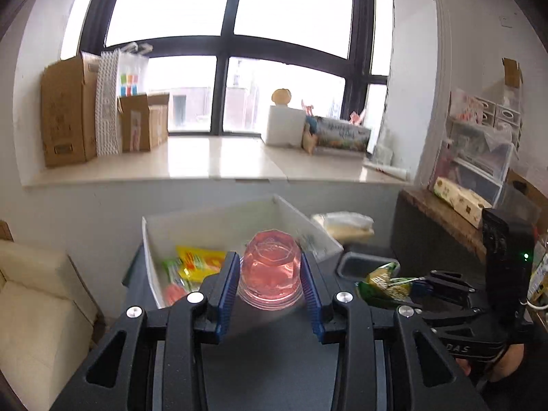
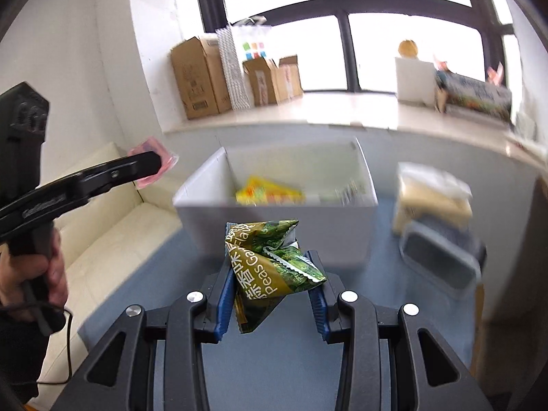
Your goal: Organize snacks
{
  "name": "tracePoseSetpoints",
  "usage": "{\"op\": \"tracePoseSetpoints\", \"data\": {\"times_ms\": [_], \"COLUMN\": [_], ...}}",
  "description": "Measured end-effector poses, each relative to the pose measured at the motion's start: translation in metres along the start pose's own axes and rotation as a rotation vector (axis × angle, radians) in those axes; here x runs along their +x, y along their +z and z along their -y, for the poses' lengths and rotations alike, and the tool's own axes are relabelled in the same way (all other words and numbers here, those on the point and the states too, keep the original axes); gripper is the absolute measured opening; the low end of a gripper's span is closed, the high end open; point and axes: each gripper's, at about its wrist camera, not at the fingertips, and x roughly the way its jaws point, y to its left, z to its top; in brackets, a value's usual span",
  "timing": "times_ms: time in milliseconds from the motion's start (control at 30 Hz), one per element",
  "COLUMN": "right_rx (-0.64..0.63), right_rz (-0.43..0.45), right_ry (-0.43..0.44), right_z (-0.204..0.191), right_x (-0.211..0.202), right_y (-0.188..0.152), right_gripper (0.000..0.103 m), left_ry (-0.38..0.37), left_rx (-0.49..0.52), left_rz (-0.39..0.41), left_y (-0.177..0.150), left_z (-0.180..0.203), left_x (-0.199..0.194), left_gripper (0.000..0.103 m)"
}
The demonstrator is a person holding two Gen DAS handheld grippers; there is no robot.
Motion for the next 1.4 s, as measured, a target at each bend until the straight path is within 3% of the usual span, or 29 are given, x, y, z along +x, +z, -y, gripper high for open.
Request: {"op": "tracePoseSetpoints", "data": {"times_ms": [133, 333, 633, 667, 700, 733, 800, 933, 1333, 1400], "right_rx": [-0.029, -0.029, -0.005, 0.000, -0.003, -0.013, -0.006, -0.023, 0.031, 0.019], "right_rz": [0.012, -0.011, -0.094, -0.117, -0.110, -0.082, -0.081, -0.145, -0.097, -0.107], "right_ry": [-0.029, -0.073, -0.098, -0.096, -0.108, -0.119, -0.121, -0.132, -0.112, -0.156], "right_z": [-0.004, 0.005, 0.028, 0.030, 0.030, 0.029, 0.032, 0.030, 0.023, 0.015], "right_x": [0.028, 0.073, 0.120, 0.125, 0.126, 0.124, 0.124, 0.131, 0.090, 0.078], "right_y": [0.045, 0.090, 0.100, 0.099, 0.097, 0.095, 0.091, 0.081, 0.057, 0.045], "right_gripper": [0.042, 0.042, 0.044, 0.060, 0.075, 0.096, 0.101, 0.103, 0.103, 0.103], "left_ry": [0.010, 0.034, 0.067, 0.073, 0.091, 0.116, 0.103, 0.106, 0.127, 0.133], "left_rx": [-0.018, -0.015, -0.005, -0.010, -0.010, -0.016, -0.020, -0.002, -0.013, -0.001], "left_rz": [0.005, -0.030, -0.077, -0.080, -0.088, -0.080, -0.053, -0.092, -0.109, -0.112], "left_y": [0.029, 0.040, 0.035, 0.034, 0.033, 0.031, 0.028, 0.022, 0.012, 0.003], "left_z": [-0.023, -0.042, -0.069, -0.071, -0.073, -0.075, -0.079, -0.080, -0.056, -0.047], "left_x": [0.015, 0.057, 0.095, 0.098, 0.100, 0.100, 0.097, 0.100, 0.073, 0.063], "left_gripper": [0.040, 0.040, 0.043, 0.049, 0.076, 0.103, 0.103, 0.103, 0.103, 0.103]}}
